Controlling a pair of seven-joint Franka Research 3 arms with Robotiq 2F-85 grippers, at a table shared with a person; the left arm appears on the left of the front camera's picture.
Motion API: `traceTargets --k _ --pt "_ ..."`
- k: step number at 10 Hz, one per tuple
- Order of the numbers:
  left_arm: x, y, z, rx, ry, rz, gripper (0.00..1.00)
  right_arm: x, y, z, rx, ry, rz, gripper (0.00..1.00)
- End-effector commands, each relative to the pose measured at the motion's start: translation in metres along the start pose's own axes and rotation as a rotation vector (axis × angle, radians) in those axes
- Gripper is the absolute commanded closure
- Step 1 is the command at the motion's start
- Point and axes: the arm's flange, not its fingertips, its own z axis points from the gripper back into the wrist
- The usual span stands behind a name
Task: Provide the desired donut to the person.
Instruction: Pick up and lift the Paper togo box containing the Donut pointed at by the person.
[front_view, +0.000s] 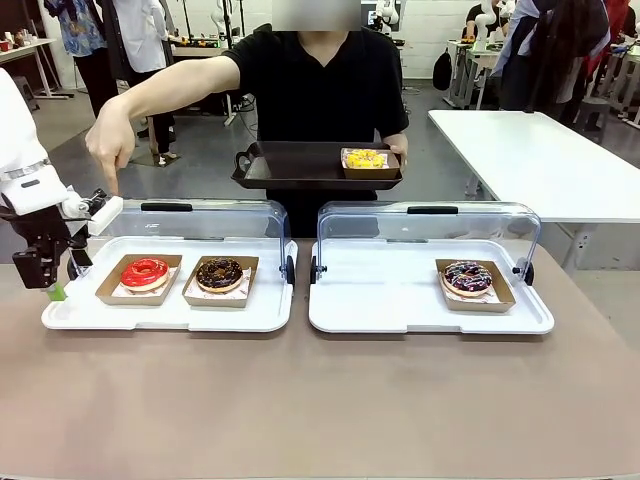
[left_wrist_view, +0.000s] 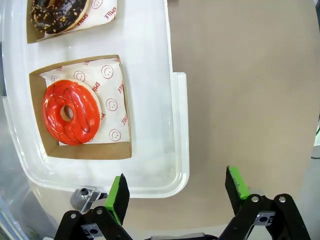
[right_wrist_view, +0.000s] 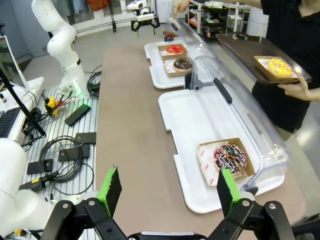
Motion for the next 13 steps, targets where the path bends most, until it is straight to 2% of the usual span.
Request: traceTargets --k 1,6,8,13 --pt "0.001 -0.005 0.001 0.001 0.015 -0.004 0.0 -0.001 0.0 0.0 0.005 -0.012 0.004 0.0" --pt "0.001 -0.001 0.0 0.0 0.002 -0.004 0.0 -0.001 0.0 0.0 0.005 -0.012 0.004 0.0" --pt "0.009 0.012 -0.014 -0.004 -0.011 -0.03 0.0 -0.001 0.0 0.0 0.005 -0.012 0.004 0.0" --pt "0.008 0.03 -0.053 0.038 0.051 -0.039 0.0 -0.001 0.0 0.0 0.005 -0.012 0.004 0.0"
